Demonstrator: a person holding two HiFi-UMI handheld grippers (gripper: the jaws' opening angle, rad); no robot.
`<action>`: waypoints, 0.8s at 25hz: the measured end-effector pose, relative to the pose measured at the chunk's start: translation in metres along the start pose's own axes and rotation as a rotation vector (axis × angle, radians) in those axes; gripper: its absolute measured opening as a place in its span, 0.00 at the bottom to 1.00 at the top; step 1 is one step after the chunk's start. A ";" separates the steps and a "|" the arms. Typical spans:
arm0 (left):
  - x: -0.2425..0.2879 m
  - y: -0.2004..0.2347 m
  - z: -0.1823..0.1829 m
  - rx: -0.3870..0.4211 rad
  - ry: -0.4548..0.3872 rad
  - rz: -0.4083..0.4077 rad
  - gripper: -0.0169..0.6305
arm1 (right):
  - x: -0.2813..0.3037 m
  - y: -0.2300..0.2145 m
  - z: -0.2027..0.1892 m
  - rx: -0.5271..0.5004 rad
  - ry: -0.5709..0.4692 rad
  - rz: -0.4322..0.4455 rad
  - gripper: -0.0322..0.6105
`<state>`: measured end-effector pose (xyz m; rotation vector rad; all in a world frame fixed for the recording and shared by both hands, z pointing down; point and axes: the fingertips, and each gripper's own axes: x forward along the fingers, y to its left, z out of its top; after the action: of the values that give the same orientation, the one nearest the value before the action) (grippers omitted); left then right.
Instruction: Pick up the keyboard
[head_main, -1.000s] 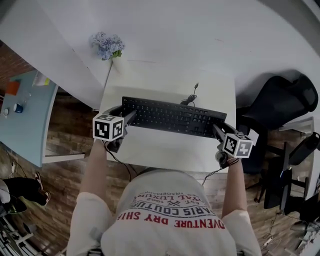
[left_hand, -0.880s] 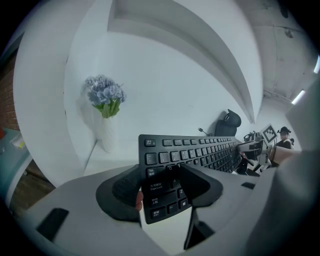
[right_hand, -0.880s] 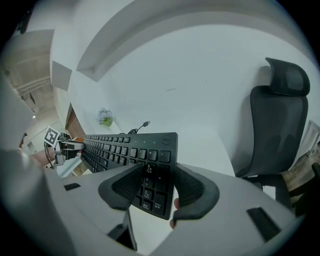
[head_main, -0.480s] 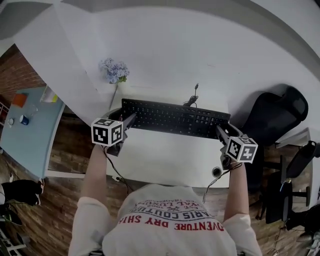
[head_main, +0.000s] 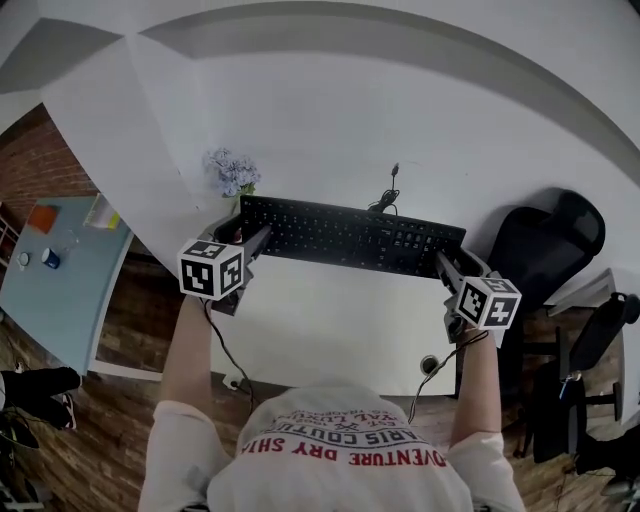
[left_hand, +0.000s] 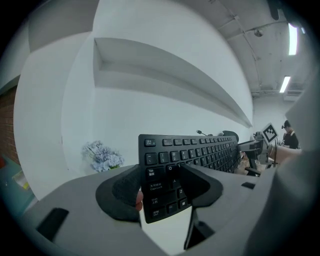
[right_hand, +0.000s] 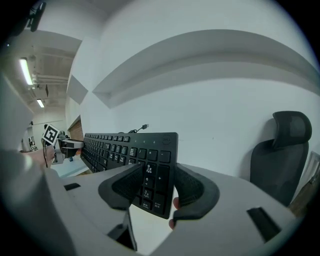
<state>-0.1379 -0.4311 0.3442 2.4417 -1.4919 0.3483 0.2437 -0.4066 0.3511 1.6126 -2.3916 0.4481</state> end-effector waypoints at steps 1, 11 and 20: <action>-0.001 0.000 0.003 0.004 -0.007 -0.001 0.42 | -0.001 0.001 0.003 -0.002 -0.008 0.001 0.39; -0.010 -0.002 0.011 0.017 -0.040 0.004 0.42 | -0.008 0.005 0.011 -0.008 -0.030 -0.003 0.39; -0.011 -0.001 0.007 0.028 -0.036 -0.006 0.42 | -0.009 0.007 0.002 0.013 -0.019 -0.014 0.38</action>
<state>-0.1413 -0.4241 0.3337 2.4862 -1.5036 0.3273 0.2406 -0.3970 0.3447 1.6450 -2.3942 0.4486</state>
